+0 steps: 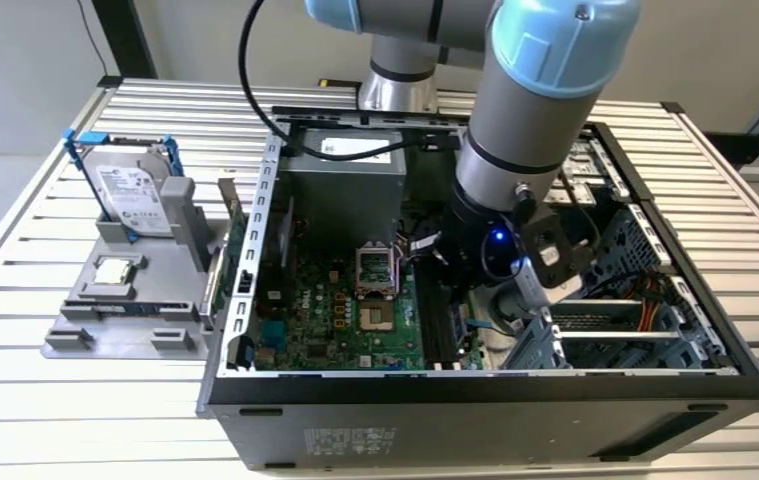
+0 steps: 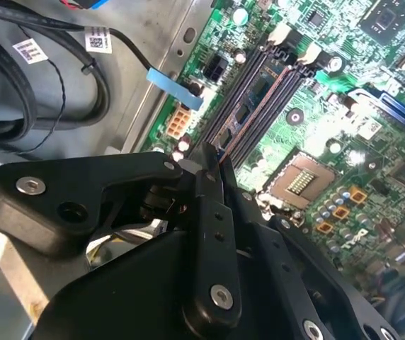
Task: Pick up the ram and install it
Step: 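Insert the ram into the slot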
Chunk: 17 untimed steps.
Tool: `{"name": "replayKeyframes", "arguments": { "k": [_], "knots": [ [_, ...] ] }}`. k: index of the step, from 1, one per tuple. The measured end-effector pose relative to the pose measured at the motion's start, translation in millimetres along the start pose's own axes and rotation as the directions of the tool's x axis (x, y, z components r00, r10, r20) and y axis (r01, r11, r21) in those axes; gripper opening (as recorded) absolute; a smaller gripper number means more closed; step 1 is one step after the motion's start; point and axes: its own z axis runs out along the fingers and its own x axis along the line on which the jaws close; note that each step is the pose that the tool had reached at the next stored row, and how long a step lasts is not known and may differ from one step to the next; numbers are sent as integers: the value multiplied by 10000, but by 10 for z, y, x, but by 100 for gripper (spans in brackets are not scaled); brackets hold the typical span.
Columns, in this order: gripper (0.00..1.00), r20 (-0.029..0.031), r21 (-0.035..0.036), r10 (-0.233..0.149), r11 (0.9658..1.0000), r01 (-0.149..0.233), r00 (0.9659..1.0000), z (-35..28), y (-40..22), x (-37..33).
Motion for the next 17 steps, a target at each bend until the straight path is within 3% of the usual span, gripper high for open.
{"name": "replayKeyframes", "arguments": {
  "k": [5, 9, 12, 17],
  "knots": [
    [0, 0, 1, 4, 10000, -4, 10000, 90, -18, -4],
    [0, 0, 1, 20, 10000, -20, 10000, 99, -19, -4],
    [0, 2, 2, 101, 9999, -101, 9999, 101, -54, -6],
    [0, 9, 1, 164, 9999, -164, 9999, 154, -57, 4]
  ]
}}
